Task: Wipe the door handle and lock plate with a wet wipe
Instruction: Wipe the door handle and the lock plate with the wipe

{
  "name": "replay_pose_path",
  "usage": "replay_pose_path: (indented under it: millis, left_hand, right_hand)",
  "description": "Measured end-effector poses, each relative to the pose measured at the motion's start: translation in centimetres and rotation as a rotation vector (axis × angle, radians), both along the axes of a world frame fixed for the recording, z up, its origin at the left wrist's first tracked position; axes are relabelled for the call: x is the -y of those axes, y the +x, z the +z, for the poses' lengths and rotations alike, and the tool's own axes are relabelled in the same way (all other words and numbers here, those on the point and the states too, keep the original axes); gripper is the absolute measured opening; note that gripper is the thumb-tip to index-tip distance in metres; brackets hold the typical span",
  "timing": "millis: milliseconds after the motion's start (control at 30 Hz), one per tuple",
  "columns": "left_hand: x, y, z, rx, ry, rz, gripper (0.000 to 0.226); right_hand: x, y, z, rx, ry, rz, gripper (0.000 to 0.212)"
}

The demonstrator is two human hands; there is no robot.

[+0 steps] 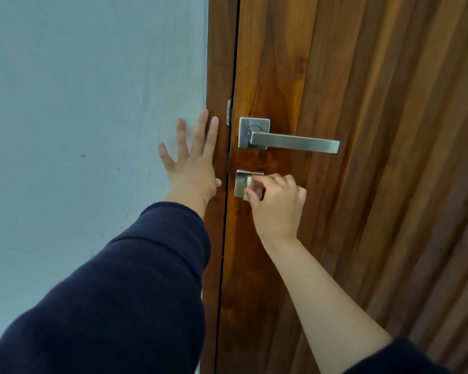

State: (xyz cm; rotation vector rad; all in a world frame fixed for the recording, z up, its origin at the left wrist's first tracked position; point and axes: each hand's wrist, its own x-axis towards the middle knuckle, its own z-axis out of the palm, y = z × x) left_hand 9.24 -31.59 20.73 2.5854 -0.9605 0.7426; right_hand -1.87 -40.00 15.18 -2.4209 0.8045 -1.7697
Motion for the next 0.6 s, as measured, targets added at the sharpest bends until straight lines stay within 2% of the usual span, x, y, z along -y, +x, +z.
replay_pose_path:
  millis: [167, 233, 367, 600]
  left_hand:
    - [0.0, 0.1, 0.0, 0.000, -0.001, -0.004, 0.124]
    - [0.0, 0.1, 0.0, 0.001, 0.000, -0.006, 0.124]
    - [0.1, 0.2, 0.0, 0.008, 0.001, -0.012, 0.124]
    - [0.1, 0.4, -0.1, 0.021, -0.025, -0.011, 0.124]
  right_hand:
    - [0.2, 0.4, -1.7, 0.066, -0.040, -0.070, 0.014]
    - [0.8, -0.1, -2.7, 0.066, -0.062, -0.050, 0.012]
    - [1.4, 0.0, -1.3, 0.184, -0.047, 0.001, 0.014]
    - [1.8, -0.4, -3.0, 0.119, -0.084, 0.030, 0.018]
